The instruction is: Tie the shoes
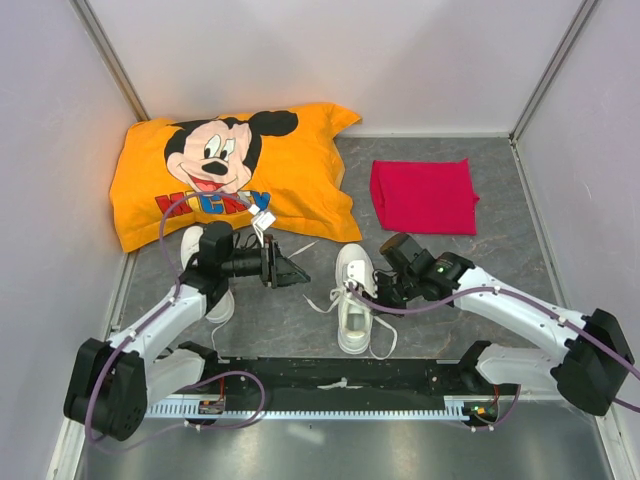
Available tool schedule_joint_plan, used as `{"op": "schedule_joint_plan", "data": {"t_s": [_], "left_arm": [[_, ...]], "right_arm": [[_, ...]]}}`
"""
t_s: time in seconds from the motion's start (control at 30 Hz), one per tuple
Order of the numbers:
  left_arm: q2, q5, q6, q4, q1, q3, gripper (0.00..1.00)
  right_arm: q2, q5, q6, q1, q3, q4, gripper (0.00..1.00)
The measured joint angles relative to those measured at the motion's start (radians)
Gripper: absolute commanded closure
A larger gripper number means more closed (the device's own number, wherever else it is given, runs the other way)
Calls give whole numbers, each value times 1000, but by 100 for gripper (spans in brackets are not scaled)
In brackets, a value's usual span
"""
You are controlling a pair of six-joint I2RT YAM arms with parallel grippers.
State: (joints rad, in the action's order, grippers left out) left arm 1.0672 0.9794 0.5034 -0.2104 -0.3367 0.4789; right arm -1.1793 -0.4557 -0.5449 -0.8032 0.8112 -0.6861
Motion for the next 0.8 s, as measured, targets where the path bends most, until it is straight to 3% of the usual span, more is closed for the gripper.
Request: {"op": "schedule_joint_plan", "data": {"t_s": [0.17,0.27,0.43,0.8], "left_arm": [[-45,10,-49,4,0,0,46],[-74,17,-101,23,0,0,39],[-133,-5,-260,59,-33,0,37],[-165,-282,-640,50,-377,1,36]], "right_arm": [[51,3,18,10,0,17,100],[71,2,36,16,2,20,100],[77,-16,90,26,13,23,100],[138,-54,257,36,30,87,100]]}}
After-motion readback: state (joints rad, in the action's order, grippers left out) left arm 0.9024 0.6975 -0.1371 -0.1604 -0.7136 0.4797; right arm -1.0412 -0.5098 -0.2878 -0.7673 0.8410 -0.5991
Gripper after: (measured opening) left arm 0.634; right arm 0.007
